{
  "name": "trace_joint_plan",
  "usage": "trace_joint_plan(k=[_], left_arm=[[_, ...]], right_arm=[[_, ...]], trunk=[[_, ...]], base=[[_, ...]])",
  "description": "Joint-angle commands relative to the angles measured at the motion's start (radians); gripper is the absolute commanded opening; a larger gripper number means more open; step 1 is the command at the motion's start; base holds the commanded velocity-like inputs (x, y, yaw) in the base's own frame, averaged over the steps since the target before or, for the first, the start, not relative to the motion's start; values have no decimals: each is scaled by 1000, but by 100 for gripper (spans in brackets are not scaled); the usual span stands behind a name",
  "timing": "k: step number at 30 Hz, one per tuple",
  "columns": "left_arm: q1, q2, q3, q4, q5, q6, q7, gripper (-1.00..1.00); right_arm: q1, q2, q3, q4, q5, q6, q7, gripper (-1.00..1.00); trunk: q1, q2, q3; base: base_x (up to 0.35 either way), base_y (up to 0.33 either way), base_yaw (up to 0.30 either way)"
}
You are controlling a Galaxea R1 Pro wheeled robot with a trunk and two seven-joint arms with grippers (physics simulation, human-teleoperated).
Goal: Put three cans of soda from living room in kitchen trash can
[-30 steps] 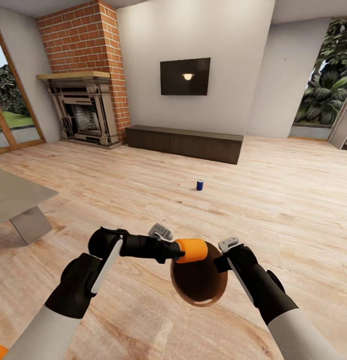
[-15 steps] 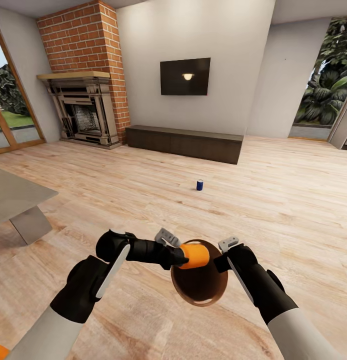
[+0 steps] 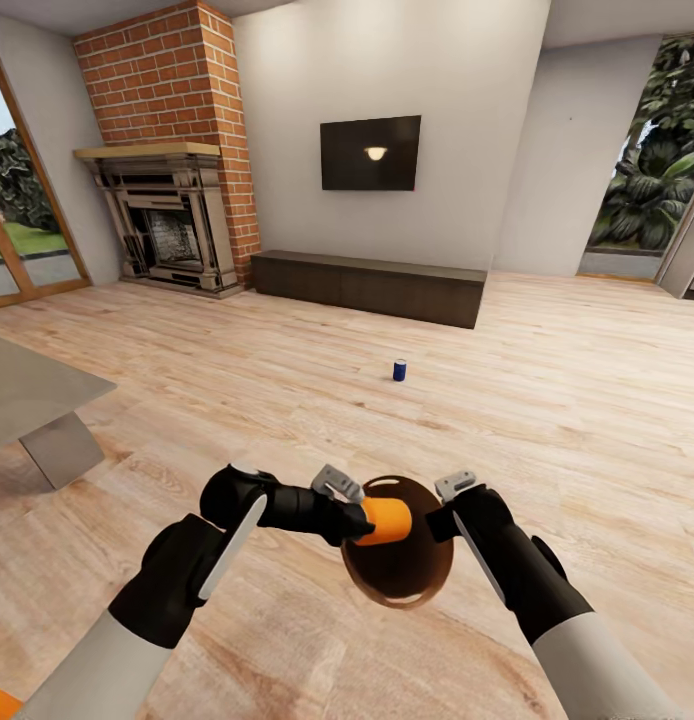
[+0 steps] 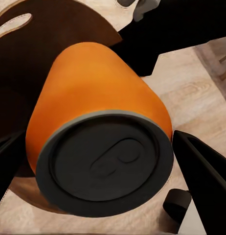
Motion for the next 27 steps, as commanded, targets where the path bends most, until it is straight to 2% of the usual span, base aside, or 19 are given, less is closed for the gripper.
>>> trace_joint_plan(k=[1,4,5,9,16,20,27], left_arm=[[0,0,-1,2,2,1,12,-100],[0,-1,-16,11,4,1,83,-100],[0,-3,-18,16,4,1,88,-100],[0,-32,-27,55,4,1,122,-100],[0,-68,-55,94,6,1,196,-100],[0,-82,-60,114,5,1,209,-100],[1,-92,-64,128,5,1,221,-100]], right_arm=[[-2,1,0,0,-10,0,0,-100],[-6,5,1,0,-10,0,-1,-100],[-6,7,1,0,-10,0,-1,-100],[-7,12,1,0,-10,0,-2,-100],[-7,13,3,0,-10,0,-21,-100],[-7,14,4,1,-10,0,-29,-100],[-7,14,6,1,-10,0,-33,-100]], trunk=[[0,0,0],[0,0,0],[0,0,0],[0,0,0],[0,0,0],[0,0,0],[0,0,0]], base=[[0,0,0],[0,0,0],[0,0,0],[0,0,0],[0,0,0],[0,0,0],[0,0,0]])
